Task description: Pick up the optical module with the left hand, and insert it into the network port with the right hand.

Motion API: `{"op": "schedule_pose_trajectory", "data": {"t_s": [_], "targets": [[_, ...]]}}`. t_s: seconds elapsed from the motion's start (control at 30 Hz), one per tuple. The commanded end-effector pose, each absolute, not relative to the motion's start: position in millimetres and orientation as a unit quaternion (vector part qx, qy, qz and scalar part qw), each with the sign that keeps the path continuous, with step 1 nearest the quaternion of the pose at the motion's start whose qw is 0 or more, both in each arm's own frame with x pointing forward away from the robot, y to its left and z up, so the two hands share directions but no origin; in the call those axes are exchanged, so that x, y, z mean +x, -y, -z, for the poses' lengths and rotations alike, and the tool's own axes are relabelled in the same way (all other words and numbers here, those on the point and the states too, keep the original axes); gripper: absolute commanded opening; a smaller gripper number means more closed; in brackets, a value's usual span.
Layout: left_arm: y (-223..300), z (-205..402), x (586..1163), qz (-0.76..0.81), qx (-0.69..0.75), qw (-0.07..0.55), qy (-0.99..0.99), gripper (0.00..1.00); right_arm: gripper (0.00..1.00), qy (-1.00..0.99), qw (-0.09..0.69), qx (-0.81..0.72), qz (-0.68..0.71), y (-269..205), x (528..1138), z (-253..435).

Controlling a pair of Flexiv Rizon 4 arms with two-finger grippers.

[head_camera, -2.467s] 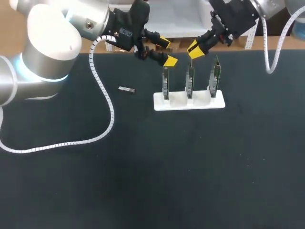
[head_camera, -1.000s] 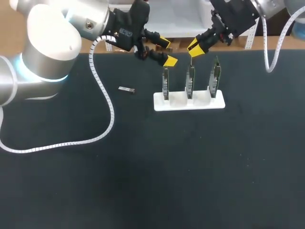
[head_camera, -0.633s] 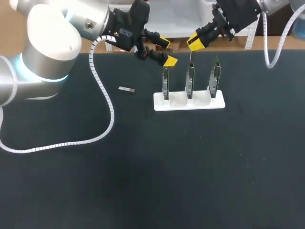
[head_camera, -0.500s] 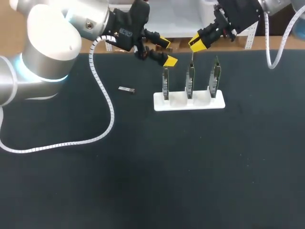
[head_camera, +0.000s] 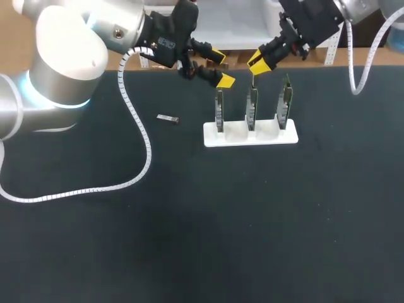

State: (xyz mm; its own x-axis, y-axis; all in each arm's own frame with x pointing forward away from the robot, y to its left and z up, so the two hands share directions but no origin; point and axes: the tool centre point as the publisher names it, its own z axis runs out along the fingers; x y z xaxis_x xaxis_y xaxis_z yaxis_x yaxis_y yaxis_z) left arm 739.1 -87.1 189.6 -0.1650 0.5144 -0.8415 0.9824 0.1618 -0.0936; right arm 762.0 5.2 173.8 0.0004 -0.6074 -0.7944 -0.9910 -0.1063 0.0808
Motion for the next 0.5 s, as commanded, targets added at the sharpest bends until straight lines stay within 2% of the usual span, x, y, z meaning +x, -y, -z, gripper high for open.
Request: {"op": "schedule_pose_trajectory", "data": {"t_s": [0.03, 0.5], "targets": [[87.7, -190.5, 738.6, 0.341, 0.548, 0.339, -0.684, 1.00, 0.00, -0.612, 0.270, -0.653, -0.355, -4.0, 763.5, -173.4], [87.7, -190.5, 738.6, 0.341, 0.548, 0.339, -0.684, 1.00, 0.00, -0.607, 0.271, -0.655, -0.358, -7.3, 762.4, -172.3]]}}
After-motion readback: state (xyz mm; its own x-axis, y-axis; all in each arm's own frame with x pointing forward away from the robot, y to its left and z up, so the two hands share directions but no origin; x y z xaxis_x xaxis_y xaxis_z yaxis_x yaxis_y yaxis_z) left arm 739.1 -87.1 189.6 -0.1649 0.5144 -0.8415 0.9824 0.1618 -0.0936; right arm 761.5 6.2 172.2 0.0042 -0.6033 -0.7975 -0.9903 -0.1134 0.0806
